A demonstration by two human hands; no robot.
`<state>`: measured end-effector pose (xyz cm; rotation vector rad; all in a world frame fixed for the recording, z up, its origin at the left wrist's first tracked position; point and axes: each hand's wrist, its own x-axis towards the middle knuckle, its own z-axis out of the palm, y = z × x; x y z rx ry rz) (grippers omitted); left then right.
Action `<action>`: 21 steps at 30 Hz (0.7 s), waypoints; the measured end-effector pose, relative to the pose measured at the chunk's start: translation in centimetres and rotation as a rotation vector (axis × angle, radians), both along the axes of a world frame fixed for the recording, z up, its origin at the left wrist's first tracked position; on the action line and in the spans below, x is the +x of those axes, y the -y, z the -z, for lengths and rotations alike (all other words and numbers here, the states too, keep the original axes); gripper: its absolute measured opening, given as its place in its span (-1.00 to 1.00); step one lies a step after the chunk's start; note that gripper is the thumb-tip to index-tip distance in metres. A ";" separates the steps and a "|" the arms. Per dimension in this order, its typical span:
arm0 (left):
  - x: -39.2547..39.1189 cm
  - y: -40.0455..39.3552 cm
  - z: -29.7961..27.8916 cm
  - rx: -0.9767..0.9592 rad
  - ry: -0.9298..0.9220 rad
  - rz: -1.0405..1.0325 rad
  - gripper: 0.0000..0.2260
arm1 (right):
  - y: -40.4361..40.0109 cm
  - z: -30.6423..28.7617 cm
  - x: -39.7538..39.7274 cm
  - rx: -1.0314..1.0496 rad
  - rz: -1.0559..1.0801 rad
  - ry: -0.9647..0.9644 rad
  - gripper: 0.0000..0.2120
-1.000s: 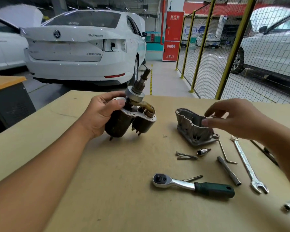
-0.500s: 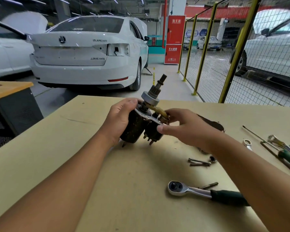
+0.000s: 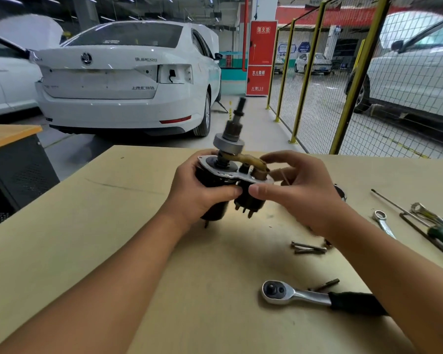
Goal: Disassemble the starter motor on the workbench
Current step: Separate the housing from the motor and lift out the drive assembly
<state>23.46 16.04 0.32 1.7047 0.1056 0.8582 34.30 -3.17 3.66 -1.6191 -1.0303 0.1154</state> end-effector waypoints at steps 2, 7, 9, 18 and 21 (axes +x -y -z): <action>0.1 0.7 0.1 -0.110 0.064 0.066 -0.43 | -0.1 -0.6 -0.1 0.080 0.005 0.009 -0.43; -0.2 1.2 0.0 -0.152 0.040 0.178 -0.45 | -0.4 -0.8 -0.6 0.068 -0.011 0.043 -0.50; -0.3 1.2 0.1 -0.153 0.028 0.170 -0.46 | -0.3 -0.8 -0.7 0.057 -0.018 0.074 -0.61; -0.3 1.4 0.0 -0.157 -0.035 0.127 -0.43 | -0.4 -1.9 -0.7 0.080 0.062 0.119 -0.79; -0.2 1.5 -0.2 -0.151 -0.046 0.120 -0.43 | -0.3 -2.1 -0.6 0.062 0.061 0.132 -0.85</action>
